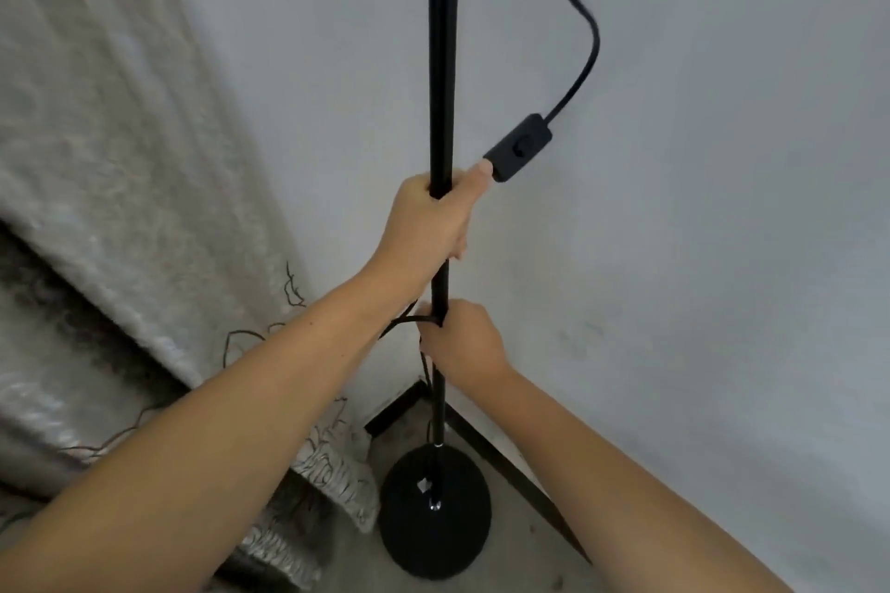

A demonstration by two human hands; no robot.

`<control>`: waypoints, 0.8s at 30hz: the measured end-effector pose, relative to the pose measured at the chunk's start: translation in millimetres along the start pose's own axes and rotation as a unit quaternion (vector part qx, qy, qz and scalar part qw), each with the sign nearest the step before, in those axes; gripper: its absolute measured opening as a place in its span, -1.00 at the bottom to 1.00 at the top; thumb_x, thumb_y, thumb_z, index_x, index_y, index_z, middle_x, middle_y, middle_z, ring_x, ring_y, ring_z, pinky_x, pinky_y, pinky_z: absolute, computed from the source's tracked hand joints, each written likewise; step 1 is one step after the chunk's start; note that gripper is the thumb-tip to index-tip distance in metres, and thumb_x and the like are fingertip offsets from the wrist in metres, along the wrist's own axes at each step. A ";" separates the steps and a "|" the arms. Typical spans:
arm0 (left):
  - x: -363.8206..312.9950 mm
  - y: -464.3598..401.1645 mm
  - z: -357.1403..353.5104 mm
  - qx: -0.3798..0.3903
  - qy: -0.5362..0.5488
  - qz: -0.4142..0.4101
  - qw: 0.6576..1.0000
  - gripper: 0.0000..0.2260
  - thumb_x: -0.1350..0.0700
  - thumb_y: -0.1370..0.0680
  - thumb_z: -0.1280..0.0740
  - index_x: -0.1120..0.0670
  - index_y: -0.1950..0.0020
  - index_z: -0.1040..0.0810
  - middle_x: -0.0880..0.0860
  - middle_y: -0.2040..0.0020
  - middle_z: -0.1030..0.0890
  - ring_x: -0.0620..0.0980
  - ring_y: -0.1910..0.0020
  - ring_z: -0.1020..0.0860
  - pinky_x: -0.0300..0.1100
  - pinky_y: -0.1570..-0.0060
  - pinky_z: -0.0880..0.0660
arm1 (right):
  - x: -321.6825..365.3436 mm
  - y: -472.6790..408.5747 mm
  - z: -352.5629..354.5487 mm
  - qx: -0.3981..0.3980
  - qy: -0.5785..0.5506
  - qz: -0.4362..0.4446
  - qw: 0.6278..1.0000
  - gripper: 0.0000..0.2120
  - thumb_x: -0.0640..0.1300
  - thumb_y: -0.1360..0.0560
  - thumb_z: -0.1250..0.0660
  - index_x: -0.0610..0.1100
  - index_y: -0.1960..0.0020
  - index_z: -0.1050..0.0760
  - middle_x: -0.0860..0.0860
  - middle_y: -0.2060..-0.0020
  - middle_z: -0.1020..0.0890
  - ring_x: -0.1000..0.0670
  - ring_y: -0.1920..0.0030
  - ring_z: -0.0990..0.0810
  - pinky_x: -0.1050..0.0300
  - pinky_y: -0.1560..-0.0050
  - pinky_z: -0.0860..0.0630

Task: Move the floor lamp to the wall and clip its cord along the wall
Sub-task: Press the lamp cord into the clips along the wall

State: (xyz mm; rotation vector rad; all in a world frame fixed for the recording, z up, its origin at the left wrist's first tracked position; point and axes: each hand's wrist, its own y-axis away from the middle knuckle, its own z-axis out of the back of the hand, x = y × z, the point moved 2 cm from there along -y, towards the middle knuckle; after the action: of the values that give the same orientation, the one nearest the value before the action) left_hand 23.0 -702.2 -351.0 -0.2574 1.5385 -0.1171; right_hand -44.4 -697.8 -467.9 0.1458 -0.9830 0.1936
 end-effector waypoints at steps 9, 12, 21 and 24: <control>81.7 99.6 2.5 -0.205 0.088 -0.325 0.919 -0.80 0.11 -0.62 -0.09 0.04 0.21 -0.26 -0.12 0.41 -0.32 -0.13 0.48 -0.24 -0.31 0.46 -0.25 | -125.2 38.1 -21.8 -0.107 0.098 0.159 0.976 -0.51 0.07 -0.61 0.03 -0.13 0.12 -0.61 0.01 0.21 -0.49 -0.01 0.22 -0.49 0.14 0.17 -0.40; 110.6 119.7 -25.1 -0.034 0.048 -0.291 0.955 -0.79 0.07 -0.62 -0.06 0.03 0.21 -0.32 -0.10 0.45 -0.34 -0.13 0.50 -0.26 -0.31 0.49 -0.26 | -171.5 53.1 1.1 0.009 0.131 0.023 0.991 -0.56 -0.09 -0.59 -0.05 -0.17 0.18 -0.67 -0.04 0.25 -0.51 -0.03 0.22 -0.54 0.07 0.04 -0.47; 198.7 59.6 -88.6 0.021 -0.086 -0.147 0.985 -0.69 -0.02 -0.60 -0.16 0.06 0.29 -0.47 0.16 0.43 -0.35 0.05 0.44 -0.33 -0.08 0.40 -0.30 | -216.7 105.8 80.8 0.307 0.377 -0.166 0.858 -0.74 0.07 -0.50 -0.25 -0.02 0.14 -0.67 0.07 0.25 -0.58 0.11 0.29 -0.45 0.29 0.25 -0.36; 226.4 47.8 -97.5 -0.017 -0.096 -0.101 0.990 -0.57 -0.13 -0.58 -0.13 0.14 0.34 -0.43 0.09 0.47 -0.35 0.03 0.47 -0.33 -0.08 0.39 -0.31 | -207.9 97.5 85.1 0.218 0.242 -0.117 0.938 -0.80 0.05 -0.46 -0.33 -0.06 0.23 -0.51 0.02 0.31 -0.56 0.04 0.27 -0.50 0.20 0.22 -0.41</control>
State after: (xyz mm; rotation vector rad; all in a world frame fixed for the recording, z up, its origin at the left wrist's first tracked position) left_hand -70.6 -718.2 -583.5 -0.4388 1.3223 -0.2202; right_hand -247.8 -640.7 -591.8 0.5912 -0.4130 0.2138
